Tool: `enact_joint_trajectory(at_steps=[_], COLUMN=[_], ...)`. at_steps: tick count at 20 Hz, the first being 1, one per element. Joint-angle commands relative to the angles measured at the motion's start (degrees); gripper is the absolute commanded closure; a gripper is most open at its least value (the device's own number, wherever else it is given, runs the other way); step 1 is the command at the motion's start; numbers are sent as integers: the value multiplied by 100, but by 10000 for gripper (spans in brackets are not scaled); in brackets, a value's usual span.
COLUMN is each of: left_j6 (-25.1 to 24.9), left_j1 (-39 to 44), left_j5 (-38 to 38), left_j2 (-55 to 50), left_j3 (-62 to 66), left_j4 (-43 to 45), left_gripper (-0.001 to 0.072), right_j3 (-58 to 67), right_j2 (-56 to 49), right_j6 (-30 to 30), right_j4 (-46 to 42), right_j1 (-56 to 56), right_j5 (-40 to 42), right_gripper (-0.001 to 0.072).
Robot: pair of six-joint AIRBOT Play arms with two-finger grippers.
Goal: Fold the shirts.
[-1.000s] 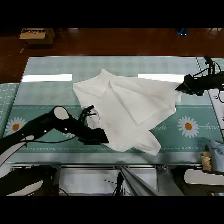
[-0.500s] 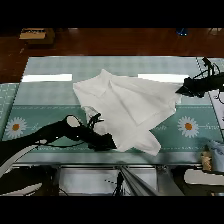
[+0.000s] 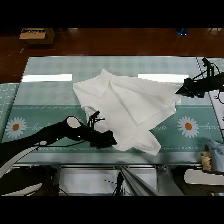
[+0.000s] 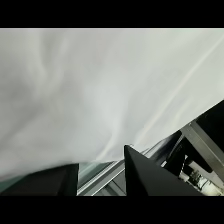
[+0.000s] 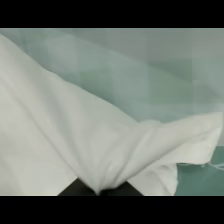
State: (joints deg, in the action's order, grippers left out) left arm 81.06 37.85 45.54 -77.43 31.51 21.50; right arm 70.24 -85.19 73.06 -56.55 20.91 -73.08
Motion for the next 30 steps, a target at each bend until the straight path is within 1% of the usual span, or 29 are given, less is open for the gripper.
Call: enact_joint_trajectory(at_steps=[1, 2, 3, 4, 5, 6, 10, 11, 12, 13, 14, 16, 17, 19, 21, 22, 26, 30], left_j6=[365, 369, 369, 369, 365, 341, 37, -7, -68, -90, -90, -92, -92, -94, -94, -94, -94, -90], left_j1=[2, 2, 9, 46, 79, 81, 74, 74, 74, 74, 74, 74, 74, 74, 74, 74, 74, 74], left_j5=[-516, -540, -538, -533, -553, -557, -393, -363, -350, -350, -350, -350, -348, -345, -310, -293, -284, -284], left_j2=[267, 267, 232, 201, 170, 157, 249, 295, 350, 396, 444, 501, 511, 533, 535, 535, 535, 535], left_j3=[0, 0, -2, 0, 0, 0, 2, 2, 2, 2, 2, 2, 2, 2, 2, 2, 2, 2], left_j4=[-46, -46, -44, -44, -44, -44, -52, -55, -55, -52, -52, -52, -52, -52, -52, -52, -55, -55], left_gripper=[320, 321, 392, 526, 633, 687, 689, 689, 689, 689, 689, 689, 689, 689, 688, 689, 689, 688], right_j3=[-2, -2, -2, -2, -2, -2, 2, 22, 52, 90, 136, 210, 214, 214, 210, 201, 201, 201], right_j2=[-4, -4, -4, -4, -4, -4, -4, -4, -4, -4, -4, -4, 7, 0, -55, -109, -595, -1045], right_j6=[-85, -111, -131, -138, -140, -138, -140, -160, -177, -275, -372, -442, -361, 55, 256, 260, 221, -210], right_j4=[2, 0, 2, 0, 2, 2, 9, -4, -11, -9, -59, -223, -409, -992, -1290, -1222, -468, -245], right_j1=[-2, -2, -2, -2, -2, -2, 0, 13, 15, 42, 79, 216, 341, 647, 966, 1113, 1379, 1051], right_j5=[-4, -2, 7, 7, 7, 2, 28, 59, 120, 160, 216, 415, 601, 885, 997, 992, 861, 802], right_gripper=[692, 693, 693, 693, 693, 693, 692, 656, 519, 317, 166, 157, 160, 168, 169, 169, 168, 161])
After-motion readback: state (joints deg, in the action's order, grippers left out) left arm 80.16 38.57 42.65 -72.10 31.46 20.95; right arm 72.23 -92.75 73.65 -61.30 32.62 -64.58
